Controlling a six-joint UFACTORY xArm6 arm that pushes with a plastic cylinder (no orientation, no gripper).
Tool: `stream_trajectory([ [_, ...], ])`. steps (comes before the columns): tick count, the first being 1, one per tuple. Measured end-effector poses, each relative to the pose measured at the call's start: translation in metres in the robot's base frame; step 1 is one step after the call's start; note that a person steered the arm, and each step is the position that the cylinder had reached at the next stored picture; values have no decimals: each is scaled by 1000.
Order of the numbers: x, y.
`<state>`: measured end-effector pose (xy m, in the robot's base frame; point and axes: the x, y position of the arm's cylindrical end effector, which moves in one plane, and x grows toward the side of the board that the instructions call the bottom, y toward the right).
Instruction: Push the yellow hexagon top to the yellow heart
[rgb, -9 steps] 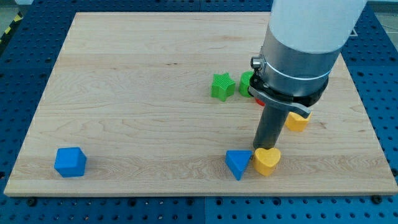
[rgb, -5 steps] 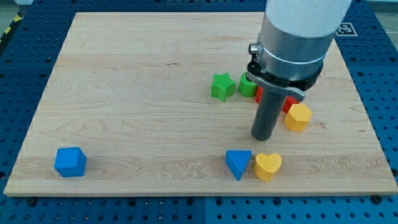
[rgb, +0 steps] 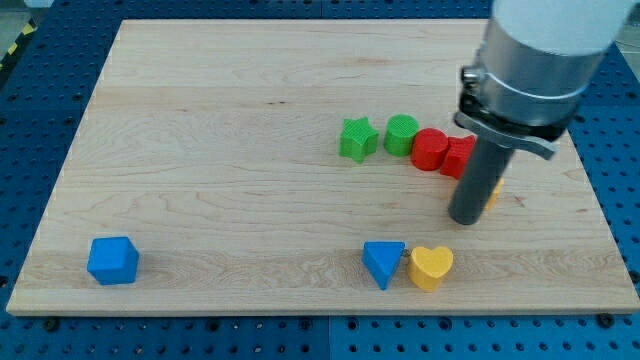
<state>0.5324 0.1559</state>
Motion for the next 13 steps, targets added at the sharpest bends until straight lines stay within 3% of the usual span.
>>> stream_trajectory([
  [2, 20, 49],
  [4, -20, 88],
  [9, -54, 29],
  [11, -17, 19],
  [13, -27, 10],
])
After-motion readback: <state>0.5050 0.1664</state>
